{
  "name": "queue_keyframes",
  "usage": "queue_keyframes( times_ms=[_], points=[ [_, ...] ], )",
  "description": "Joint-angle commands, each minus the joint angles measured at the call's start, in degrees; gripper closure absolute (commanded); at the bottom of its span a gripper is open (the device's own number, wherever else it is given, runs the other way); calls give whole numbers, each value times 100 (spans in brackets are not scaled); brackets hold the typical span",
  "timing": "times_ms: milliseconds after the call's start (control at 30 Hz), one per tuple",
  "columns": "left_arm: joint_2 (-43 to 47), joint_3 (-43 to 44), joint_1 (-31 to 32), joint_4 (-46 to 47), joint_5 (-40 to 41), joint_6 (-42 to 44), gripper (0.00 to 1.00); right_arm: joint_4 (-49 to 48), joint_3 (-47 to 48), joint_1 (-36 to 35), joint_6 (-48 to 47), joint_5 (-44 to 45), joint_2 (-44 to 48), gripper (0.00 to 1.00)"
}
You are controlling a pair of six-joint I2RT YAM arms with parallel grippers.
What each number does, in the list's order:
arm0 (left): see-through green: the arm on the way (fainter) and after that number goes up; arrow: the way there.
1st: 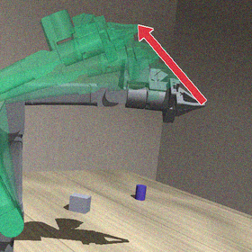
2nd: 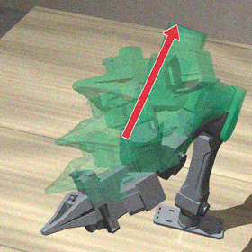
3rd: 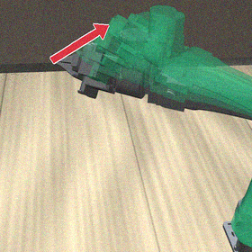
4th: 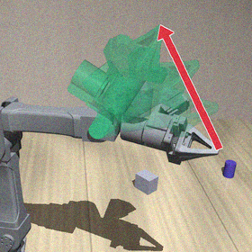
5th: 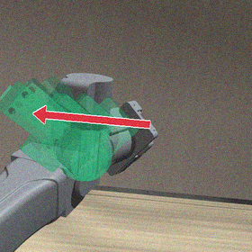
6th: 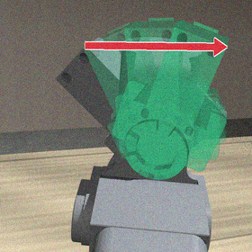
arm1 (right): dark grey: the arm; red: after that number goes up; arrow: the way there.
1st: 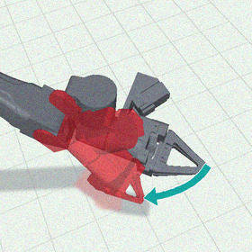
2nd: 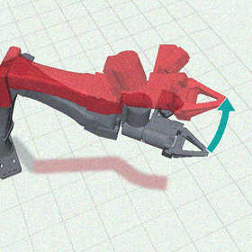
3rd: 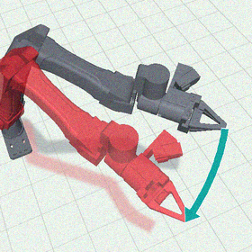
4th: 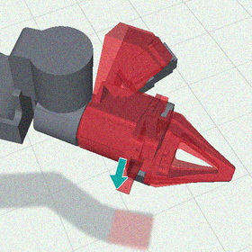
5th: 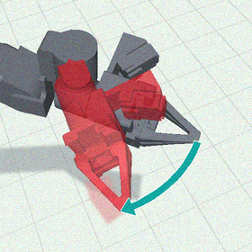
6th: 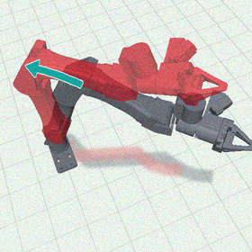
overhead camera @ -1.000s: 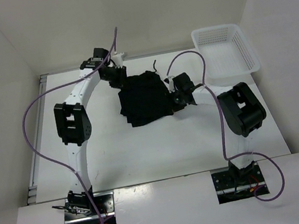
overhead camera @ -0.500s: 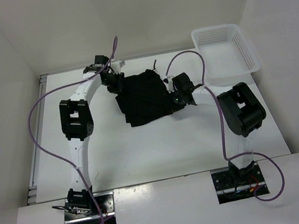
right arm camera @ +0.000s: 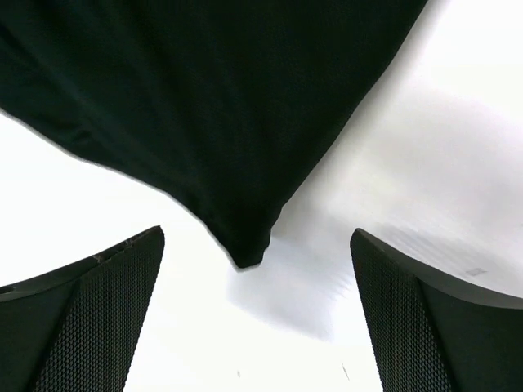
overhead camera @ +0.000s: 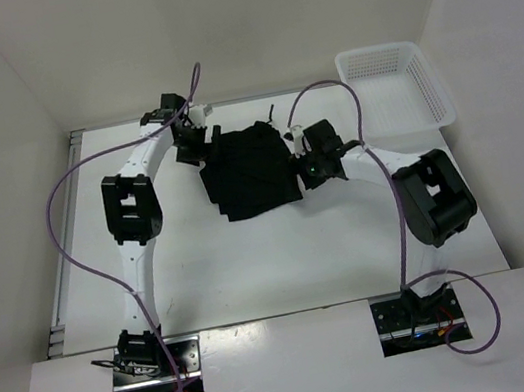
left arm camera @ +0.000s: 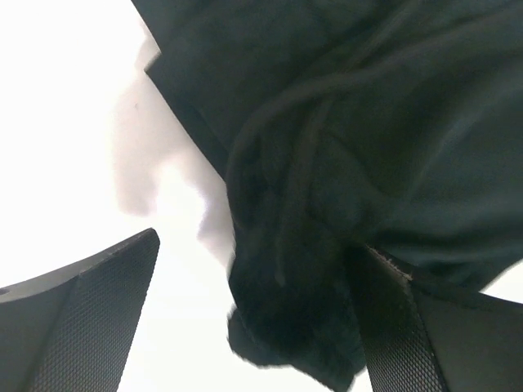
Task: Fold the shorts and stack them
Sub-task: Fold the shorts
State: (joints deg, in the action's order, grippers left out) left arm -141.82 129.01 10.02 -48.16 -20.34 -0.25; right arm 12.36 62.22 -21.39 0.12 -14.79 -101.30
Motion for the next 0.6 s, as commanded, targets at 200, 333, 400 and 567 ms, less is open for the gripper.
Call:
queue_keyframes(
  times_ms=[200, 333, 400, 567],
  points=[
    [2420, -701, -289, 219, -699, 25, 0, 1110, 1346, 3, -1505, 904, 1681, 0],
    [3473, -1517, -623, 526, -770, 25, 0, 1040, 1346, 3, -1690, 1793, 2350, 0],
    [4062, -2281, -773, 886, -595, 25, 0, 901, 1189, 125, -1805, 2258, 2735, 0],
    [5286, -4215, -1502, 2073, -330, 25, 0, 567, 810, 801, -1884, 2542, 3352, 0]
  ],
)
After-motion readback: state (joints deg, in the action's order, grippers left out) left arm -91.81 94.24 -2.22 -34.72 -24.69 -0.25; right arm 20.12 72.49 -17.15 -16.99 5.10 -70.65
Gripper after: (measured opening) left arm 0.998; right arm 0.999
